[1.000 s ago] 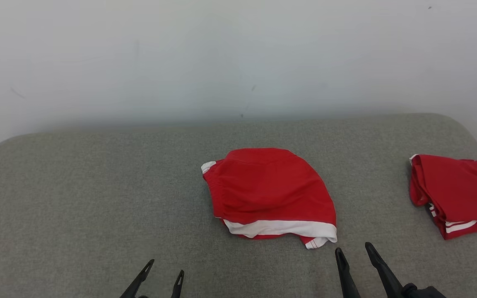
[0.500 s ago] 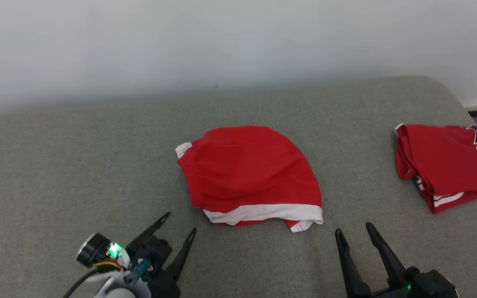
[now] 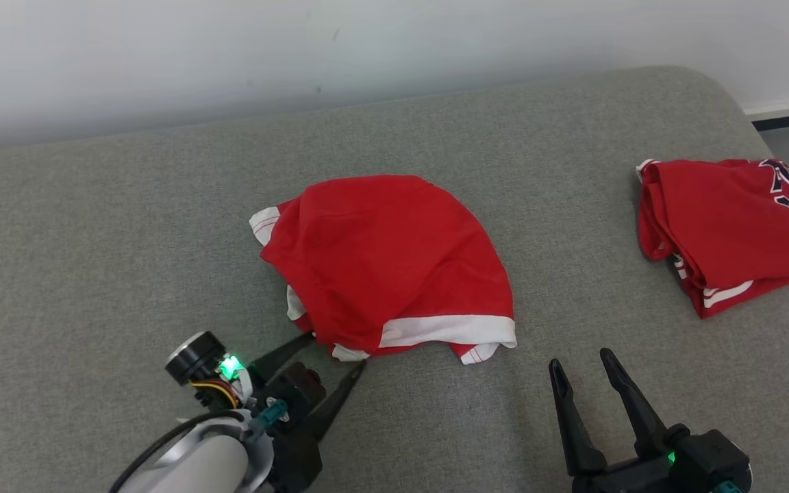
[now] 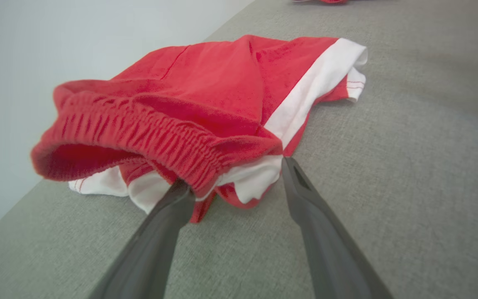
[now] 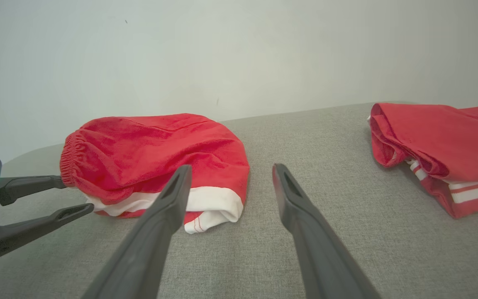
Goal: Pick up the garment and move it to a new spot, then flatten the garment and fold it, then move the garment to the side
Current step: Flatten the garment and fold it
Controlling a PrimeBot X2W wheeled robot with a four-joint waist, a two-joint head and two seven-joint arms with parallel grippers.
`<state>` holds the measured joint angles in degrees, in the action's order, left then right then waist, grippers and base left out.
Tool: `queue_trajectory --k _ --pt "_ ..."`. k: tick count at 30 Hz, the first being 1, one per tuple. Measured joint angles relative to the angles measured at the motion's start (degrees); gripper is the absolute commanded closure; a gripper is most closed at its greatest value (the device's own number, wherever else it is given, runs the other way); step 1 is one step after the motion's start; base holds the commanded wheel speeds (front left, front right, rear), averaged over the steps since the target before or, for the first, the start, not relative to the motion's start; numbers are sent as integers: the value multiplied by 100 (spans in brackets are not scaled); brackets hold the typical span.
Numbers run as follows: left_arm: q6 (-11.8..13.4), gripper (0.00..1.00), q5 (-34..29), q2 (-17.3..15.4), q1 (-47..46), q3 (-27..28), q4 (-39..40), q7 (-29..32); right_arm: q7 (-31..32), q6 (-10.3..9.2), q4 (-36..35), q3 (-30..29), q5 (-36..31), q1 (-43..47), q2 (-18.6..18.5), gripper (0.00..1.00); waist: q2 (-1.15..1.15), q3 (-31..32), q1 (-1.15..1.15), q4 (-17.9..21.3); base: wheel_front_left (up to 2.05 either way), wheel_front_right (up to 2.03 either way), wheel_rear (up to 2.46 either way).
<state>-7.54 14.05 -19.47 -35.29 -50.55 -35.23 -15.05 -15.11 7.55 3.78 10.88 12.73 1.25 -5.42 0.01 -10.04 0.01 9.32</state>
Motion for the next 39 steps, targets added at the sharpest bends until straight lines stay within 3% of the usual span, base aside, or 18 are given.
queue_trajectory --k 1,2,3,7,12,20,26,33,36,39 --pt "0 54 118 -58 -48 -209 103 0 0 0 11 1 0 1 7 0 0 0 0 19 0 0 0" --pt "0 69 265 -103 -99 -375 213 1 -1 0 25 -2 0 1 16 0 0 9 0 33 0 0 0" --pt "0 100 389 -152 -170 -554 337 1 -1 0 38 2 0 2 25 0 0 27 0 42 0 0 0" --pt "-1 100 860 -307 -456 -1036 788 1 -1 0 71 24 3 37 63 0 0 134 -1 69 0 0 0" --pt "0 100 1923 -264 -826 -1126 1165 1 -1 0 110 63 29 91 93 0 0 314 0 102 0 0 0" --pt "0 100 3899 -59 -1779 -680 1585 566 -1 0 172 122 85 145 138 0 0 630 -1 224 0 0 0" --pt "7 100 4699 70 -2254 -231 1523 948 0 0 188 118 126 228 163 0 0 773 -1 394 0 0 0" --pt "583 100 5402 419 -2643 246 1145 1449 -1 0 193 63 131 247 182 0 0 845 -1 509 0 0 0" --pt "880 100 5416 354 -2587 207 846 1675 -1 0 200 70 132 237 200 0 -1 848 -1 509 0 0 0" --pt "1009 100 5653 198 -2183 214 508 1859 -1 0 205 110 143 211 216 0 -1 842 -1 532 0 0 0"
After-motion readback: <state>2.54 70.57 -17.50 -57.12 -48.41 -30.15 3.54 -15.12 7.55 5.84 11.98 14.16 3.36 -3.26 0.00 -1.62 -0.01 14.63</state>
